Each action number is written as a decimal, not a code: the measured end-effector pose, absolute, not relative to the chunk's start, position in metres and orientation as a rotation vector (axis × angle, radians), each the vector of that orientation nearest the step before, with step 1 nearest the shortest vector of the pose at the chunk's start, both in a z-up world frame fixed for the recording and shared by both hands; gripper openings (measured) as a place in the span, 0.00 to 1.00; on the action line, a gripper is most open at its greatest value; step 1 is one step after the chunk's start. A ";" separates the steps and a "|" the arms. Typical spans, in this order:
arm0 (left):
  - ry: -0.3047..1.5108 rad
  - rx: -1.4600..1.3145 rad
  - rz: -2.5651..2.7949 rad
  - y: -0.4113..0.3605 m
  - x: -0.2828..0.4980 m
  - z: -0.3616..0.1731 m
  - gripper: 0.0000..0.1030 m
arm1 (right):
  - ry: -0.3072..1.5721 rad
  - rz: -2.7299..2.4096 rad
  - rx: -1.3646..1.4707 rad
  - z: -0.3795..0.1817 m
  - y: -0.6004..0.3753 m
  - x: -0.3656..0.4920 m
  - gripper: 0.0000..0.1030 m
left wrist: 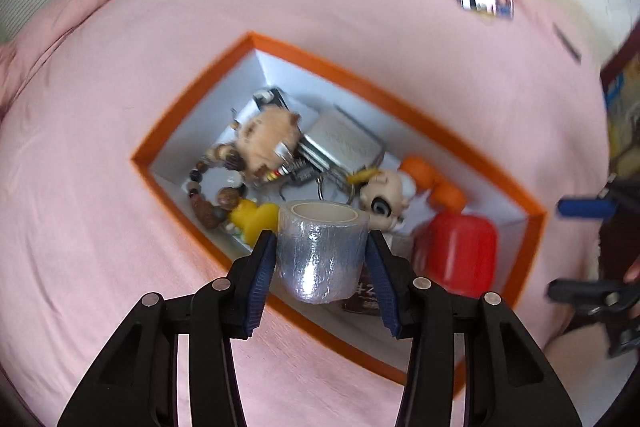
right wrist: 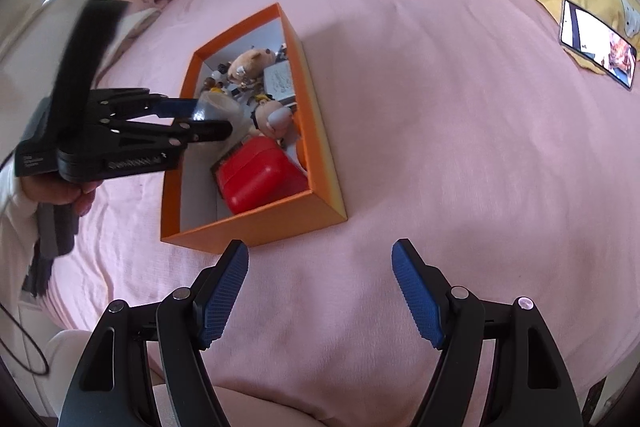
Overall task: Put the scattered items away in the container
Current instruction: 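Grasp the clear tape roll with the left gripper, set it on the bed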
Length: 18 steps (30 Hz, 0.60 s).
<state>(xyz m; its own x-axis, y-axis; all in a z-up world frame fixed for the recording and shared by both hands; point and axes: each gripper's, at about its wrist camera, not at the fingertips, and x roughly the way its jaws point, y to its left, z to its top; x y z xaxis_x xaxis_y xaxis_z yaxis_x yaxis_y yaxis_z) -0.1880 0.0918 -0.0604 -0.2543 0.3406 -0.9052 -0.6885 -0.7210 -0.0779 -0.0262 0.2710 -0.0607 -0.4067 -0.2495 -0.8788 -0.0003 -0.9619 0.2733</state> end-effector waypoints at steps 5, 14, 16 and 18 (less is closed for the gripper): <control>0.124 -1.288 2.248 0.017 -0.166 -0.024 0.46 | -0.238 -2.448 1.527 -0.047 0.253 -0.039 0.72; 0.059 -1.598 2.552 -0.110 -0.113 -0.079 0.46 | 0.033 -2.283 1.611 -0.059 0.206 -0.084 0.52; 0.052 -1.656 2.571 -0.123 -0.099 -0.097 0.46 | 0.113 -2.260 1.656 -0.061 0.202 -0.091 0.53; 0.028 -1.667 2.572 -0.132 -0.093 -0.106 0.46 | 0.193 -2.235 1.699 -0.063 0.197 -0.098 0.56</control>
